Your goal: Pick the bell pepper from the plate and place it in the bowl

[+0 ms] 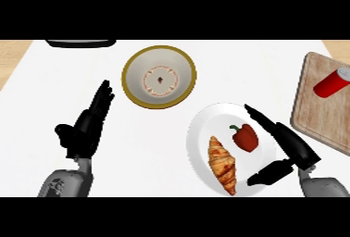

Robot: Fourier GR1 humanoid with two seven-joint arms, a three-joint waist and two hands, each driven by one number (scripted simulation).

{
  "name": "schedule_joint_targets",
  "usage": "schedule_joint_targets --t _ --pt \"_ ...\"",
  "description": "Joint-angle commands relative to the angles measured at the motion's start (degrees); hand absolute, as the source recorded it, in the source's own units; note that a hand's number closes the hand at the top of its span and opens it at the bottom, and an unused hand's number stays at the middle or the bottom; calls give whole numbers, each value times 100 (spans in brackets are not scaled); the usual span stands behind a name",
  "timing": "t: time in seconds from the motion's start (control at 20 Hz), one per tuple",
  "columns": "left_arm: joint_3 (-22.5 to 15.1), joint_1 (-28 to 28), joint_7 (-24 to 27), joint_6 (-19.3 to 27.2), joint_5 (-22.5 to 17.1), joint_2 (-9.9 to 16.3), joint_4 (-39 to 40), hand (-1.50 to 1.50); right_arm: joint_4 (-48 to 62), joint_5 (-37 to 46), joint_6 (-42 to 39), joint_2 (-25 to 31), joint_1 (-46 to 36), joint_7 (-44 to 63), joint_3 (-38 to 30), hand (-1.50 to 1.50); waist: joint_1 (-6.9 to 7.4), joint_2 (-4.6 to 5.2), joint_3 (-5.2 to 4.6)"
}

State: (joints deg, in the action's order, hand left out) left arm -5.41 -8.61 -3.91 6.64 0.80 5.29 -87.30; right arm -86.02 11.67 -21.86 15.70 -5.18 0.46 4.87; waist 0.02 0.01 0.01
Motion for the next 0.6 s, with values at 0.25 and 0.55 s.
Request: schedule_joint_targets --t 0.25,0.55 --pt "-219 224 -52 113 288 -245 -279 0 1122 1403 930 -244 -314 -489 254 -150 24 3 1" --pt "-117 -187 -400 115 393 -290 -179 0 1899 1275 396 -42 -905 -834 -125 -150 21 7 2"
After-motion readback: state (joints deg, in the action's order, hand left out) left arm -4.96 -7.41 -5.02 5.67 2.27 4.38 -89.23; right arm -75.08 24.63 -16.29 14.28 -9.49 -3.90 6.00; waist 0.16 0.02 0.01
